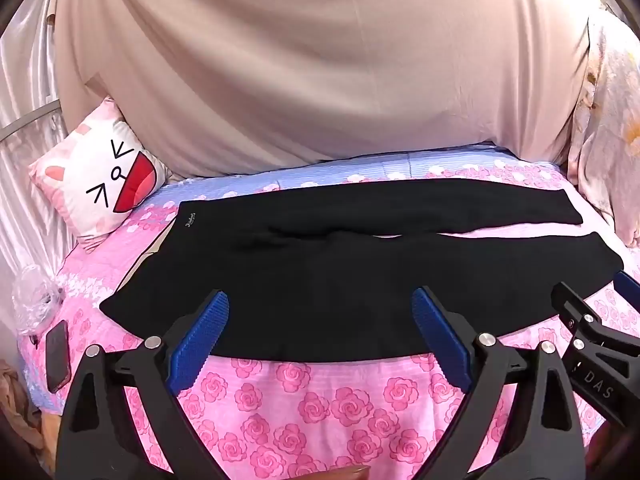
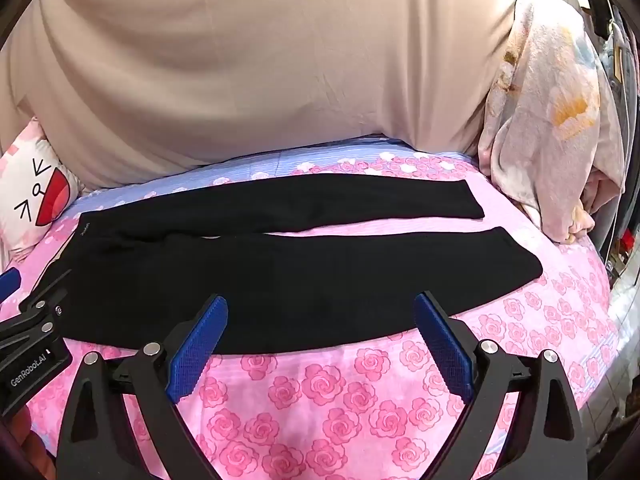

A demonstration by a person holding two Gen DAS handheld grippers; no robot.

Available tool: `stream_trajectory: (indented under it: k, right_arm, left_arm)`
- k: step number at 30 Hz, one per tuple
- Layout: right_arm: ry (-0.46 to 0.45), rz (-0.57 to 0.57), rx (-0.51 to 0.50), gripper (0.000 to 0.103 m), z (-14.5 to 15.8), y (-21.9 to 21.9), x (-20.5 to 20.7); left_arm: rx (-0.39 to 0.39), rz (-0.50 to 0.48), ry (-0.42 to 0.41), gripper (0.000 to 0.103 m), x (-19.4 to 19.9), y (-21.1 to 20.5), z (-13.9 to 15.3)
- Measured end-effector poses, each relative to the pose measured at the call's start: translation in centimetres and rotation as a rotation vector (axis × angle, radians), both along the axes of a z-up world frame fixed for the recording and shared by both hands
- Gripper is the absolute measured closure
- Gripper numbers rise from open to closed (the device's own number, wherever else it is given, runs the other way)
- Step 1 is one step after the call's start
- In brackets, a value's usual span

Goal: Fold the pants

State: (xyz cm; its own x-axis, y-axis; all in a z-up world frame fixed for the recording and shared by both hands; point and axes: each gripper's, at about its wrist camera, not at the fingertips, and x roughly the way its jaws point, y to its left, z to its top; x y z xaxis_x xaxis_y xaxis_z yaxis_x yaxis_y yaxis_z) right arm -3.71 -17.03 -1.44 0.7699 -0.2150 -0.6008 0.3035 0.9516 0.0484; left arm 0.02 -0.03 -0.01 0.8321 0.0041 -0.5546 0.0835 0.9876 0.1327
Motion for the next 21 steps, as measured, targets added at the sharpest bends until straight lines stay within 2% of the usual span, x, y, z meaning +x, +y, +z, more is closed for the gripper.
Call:
stream_trajectory:
  k: [21]
  right_arm:
    - [0.017, 0.003, -0.02, 0.011, -0.2, 0.3, 0.5]
  left_arm:
    - [0.011, -0.034, 0.024, 0.011, 0.4, -1.2, -1.3]
